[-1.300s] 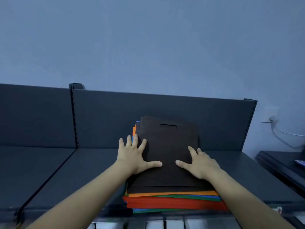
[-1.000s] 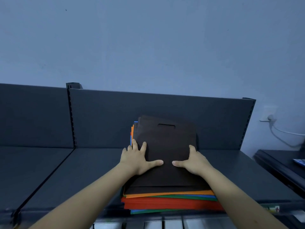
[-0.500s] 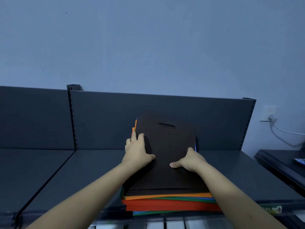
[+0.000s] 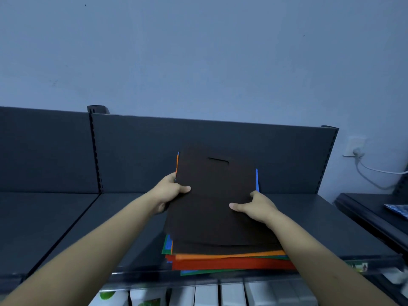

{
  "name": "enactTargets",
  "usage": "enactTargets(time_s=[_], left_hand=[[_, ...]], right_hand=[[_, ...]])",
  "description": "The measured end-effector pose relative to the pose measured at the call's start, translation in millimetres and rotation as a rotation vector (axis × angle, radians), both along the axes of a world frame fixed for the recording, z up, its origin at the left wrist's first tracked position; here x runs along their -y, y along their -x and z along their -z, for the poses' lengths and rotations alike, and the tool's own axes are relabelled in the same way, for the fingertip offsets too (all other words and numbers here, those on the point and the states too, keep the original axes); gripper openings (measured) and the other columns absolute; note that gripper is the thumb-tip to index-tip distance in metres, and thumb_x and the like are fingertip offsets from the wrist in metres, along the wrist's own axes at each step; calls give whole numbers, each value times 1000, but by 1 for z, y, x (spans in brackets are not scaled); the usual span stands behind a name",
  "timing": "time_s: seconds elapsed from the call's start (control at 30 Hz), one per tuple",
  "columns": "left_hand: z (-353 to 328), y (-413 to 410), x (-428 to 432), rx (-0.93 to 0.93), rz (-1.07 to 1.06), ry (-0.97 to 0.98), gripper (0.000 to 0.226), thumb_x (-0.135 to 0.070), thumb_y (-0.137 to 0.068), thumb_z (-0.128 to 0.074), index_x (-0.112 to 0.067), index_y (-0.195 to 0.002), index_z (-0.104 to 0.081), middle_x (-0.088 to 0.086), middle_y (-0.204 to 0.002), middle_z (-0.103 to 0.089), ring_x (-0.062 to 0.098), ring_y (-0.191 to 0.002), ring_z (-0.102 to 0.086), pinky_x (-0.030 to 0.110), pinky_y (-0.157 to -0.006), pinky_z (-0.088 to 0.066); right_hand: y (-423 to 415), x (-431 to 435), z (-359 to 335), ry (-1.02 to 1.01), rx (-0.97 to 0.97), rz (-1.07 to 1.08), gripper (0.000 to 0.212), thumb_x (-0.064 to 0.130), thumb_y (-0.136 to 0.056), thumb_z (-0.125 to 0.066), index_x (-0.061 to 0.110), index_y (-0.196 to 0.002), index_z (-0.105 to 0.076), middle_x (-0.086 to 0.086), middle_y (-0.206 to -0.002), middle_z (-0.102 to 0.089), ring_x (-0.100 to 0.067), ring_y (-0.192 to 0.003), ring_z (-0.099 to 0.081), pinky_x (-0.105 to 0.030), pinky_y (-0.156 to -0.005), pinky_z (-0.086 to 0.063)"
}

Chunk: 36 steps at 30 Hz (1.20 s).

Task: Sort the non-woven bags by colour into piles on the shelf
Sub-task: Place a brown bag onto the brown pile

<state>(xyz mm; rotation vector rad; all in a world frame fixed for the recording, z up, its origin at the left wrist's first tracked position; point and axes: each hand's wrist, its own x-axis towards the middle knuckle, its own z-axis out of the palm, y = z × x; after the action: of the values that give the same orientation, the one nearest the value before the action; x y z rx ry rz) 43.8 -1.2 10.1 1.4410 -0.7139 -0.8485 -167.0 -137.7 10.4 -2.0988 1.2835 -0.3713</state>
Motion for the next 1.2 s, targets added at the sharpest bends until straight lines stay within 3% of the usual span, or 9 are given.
enactTargets(time_s=[0.13, 0.23, 0.4, 0.47, 0.6, 0.7, 0.87, 1.03, 1.2], left_hand=[[-8, -11, 0, -141, -68, 26, 32, 9, -90, -54, -5, -118, -60, 14, -103, -70, 23, -78, -70, 27, -58, -58], [-16, -22, -7, -186, -53, -23, 34, 5, -92, -52, -1, -125, -58, 15, -107, -70, 24, -82, -70, 31, -67, -59], [-25, -35, -23, -149, -36, -131, 25, -10, -93, -59, -1, -117, -62, 14, -98, -73, 24, -70, -71, 28, -56, -55], [-25, -31, -24, -71, -80, -129, 19, -10, -90, -64, -1, -107, -65, 10, -77, -72, 20, -53, -68, 23, -43, -50], [-13, -23, -15, -44, -130, -103, 26, -7, -88, -67, 1, -111, -62, 15, -89, -70, 22, -61, -71, 28, -47, -54], [-4, -18, -7, -6, -124, -144, 47, -17, -82, -73, -6, -123, -53, 12, -109, -69, 29, -91, -69, 41, -72, -59], [2, -11, 1, 13, -93, -132, 68, -27, -64, -79, -12, -123, -50, 7, -114, -67, 27, -96, -68, 45, -81, -58], [-1, 5, 2, 34, -160, -129, 54, -18, -78, -77, -14, -118, -41, 5, -118, -59, 26, -104, -61, 41, -87, -54], [7, -3, 6, 230, -174, -228, 95, -44, -37, -83, -22, -118, -38, -2, -126, -52, 24, -117, -52, 44, -97, -49]], right_hand=[[-1, -1, -7, 8, 110, 7, 78, 57, -81, -66, 13, -140, -40, -1, -139, -51, -22, -123, -52, -28, -87, -41], [-4, -1, -20, -23, 249, 52, 75, 46, -84, -69, 9, -141, -38, -5, -135, -50, -24, -126, -48, -27, -88, -37], [-12, 18, -26, -202, 382, 181, 60, 28, -66, -84, 1, -114, -59, -10, -108, -67, -30, -98, -64, -41, -91, -52], [-11, 18, -27, -259, 394, 218, 43, 15, -70, -82, 0, -106, -64, -18, -99, -69, -35, -89, -68, -47, -84, -56], [-4, 16, -23, -231, 398, 237, 16, -1, -87, -64, -4, -103, -67, -19, -95, -70, -30, -79, -66, -32, -64, -56], [-1, 16, -13, -207, 419, 232, 20, 4, -89, -61, -4, -107, -66, -14, -95, -70, -27, -79, -66, -26, -59, -53], [1, 9, -9, -166, 427, 150, 59, 24, -80, -73, 10, -134, -54, -7, -131, -60, -27, -114, -60, -40, -101, -47], [1, 2, -15, -244, 452, 109, 74, 28, -80, -74, 8, -143, -40, -8, -139, -52, -27, -119, -55, -39, -103, -44], [2, 9, -10, -288, 496, 105, 75, 21, -74, -76, 16, -141, -41, -7, -132, -58, -28, -112, -61, -45, -100, -48]])
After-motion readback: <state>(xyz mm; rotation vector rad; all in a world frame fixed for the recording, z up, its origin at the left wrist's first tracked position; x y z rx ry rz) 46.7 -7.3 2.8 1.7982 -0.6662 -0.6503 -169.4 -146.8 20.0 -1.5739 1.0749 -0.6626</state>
